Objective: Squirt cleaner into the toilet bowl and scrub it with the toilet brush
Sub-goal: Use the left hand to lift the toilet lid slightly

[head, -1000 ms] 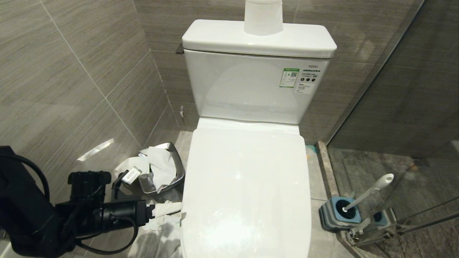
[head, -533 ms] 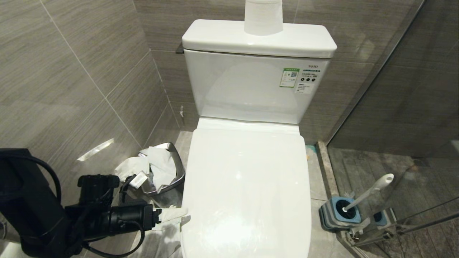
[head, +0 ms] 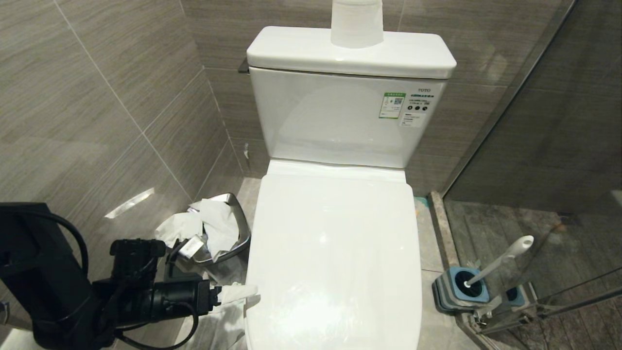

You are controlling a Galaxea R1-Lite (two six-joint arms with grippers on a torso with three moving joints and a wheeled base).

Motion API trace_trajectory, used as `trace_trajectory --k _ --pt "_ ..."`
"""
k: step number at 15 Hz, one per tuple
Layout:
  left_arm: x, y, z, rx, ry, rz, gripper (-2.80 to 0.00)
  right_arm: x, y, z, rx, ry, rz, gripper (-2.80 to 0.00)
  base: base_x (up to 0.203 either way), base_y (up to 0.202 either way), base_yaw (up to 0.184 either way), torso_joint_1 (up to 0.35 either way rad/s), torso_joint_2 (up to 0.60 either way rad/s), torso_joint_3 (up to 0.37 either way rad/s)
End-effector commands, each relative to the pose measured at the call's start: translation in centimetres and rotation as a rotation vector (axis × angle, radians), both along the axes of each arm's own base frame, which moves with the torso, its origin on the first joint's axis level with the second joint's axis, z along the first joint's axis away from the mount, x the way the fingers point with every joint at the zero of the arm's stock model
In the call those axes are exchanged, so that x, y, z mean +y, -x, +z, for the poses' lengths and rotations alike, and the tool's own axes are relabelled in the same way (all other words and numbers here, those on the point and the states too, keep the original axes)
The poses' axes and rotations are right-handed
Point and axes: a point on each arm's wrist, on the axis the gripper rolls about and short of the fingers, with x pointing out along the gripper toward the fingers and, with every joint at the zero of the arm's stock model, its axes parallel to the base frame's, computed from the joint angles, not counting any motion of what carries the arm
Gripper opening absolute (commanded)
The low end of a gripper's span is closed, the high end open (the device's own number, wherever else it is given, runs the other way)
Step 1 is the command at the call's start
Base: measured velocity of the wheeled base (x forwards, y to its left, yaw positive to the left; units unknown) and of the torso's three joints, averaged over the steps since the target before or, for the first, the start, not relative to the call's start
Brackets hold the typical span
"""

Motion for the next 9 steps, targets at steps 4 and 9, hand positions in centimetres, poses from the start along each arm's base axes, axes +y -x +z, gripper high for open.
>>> trace_trajectory --k 4,9 --pt "-0.05 0.45 -0.13 0.015 0.005 -0.007 0.00 0.00 0.00 0.00 0.000 0.000 0.000 -2.80 0.000 0.000 0.000 0.000 0.00 0.000" --pt "-0.46 1.03 0.13 0.003 0.013 -0.030 0.00 0.00 0.00 0.00 0.000 0.000 0.000 -2.80 0.000 0.000 0.000 0.000 0.00 0.000"
